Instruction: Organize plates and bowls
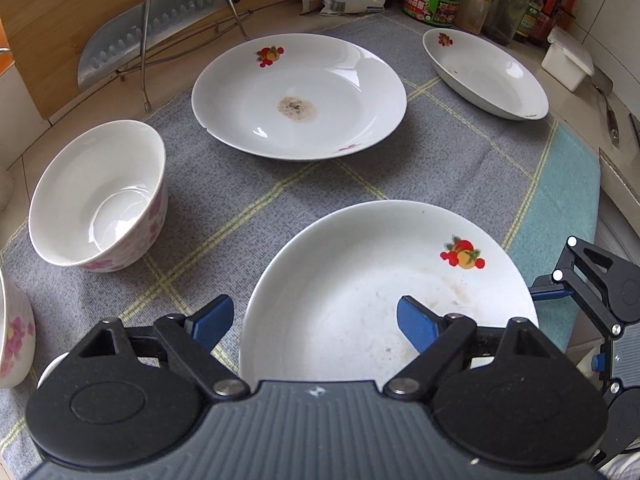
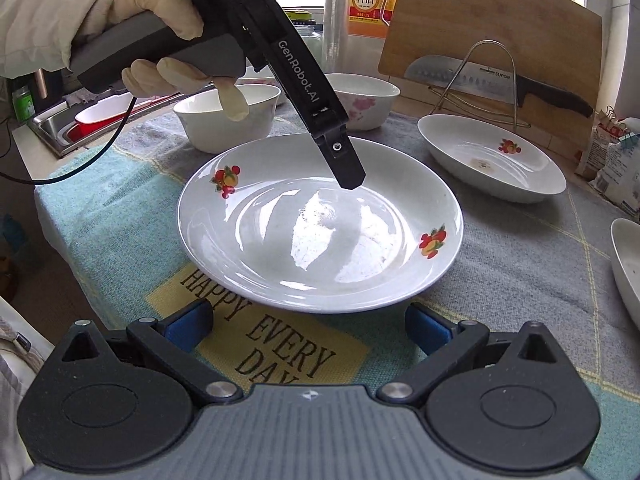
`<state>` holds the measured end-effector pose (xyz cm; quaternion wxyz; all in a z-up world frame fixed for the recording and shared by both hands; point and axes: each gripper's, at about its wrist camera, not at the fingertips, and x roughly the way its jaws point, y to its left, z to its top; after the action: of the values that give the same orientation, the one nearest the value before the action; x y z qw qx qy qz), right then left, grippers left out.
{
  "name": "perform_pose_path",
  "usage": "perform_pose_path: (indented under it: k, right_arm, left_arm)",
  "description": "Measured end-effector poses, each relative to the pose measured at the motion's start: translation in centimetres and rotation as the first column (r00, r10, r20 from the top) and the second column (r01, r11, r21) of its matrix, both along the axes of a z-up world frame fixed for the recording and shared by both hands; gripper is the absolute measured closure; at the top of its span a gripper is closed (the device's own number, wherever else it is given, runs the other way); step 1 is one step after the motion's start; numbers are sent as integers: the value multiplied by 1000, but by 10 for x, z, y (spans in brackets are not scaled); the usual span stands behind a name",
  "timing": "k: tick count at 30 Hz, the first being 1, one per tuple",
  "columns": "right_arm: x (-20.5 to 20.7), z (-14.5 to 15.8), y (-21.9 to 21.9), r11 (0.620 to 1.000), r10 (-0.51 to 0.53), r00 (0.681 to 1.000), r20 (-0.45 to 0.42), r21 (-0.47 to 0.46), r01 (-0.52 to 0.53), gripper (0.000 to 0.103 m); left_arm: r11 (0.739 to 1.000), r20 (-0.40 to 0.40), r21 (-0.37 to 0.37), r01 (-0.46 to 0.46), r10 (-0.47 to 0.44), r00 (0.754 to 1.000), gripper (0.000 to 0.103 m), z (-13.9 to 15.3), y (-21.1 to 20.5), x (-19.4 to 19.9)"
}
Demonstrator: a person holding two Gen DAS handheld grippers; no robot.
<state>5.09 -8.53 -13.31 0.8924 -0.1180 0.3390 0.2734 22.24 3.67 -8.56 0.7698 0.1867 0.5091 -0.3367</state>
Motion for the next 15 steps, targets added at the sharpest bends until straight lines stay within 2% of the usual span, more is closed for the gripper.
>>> perform_pose_path:
  k: [2,4,6,15]
  right_arm:
    - [-1,-1,0,1000,-3,1000,7,5,3,0]
    - [-2,-1,-1,1000,0,1000,11,7,0,0]
    - [-2,-2,-1,1000,4,1000,19,12,-5,0]
    - [-1,-4,0,999,12,999,46,29,-13,0]
  left_arm:
    - [1000,-16,21,5,-5,1000,16,-4,-2,3]
    - [1000,-53,22,4,-3,999,23,-8,-3,7]
    - [1000,-81,19,6,-5,997,23,-10,-3,10]
    - [999,-106,22,28,-26,994,25,-9,-5,13]
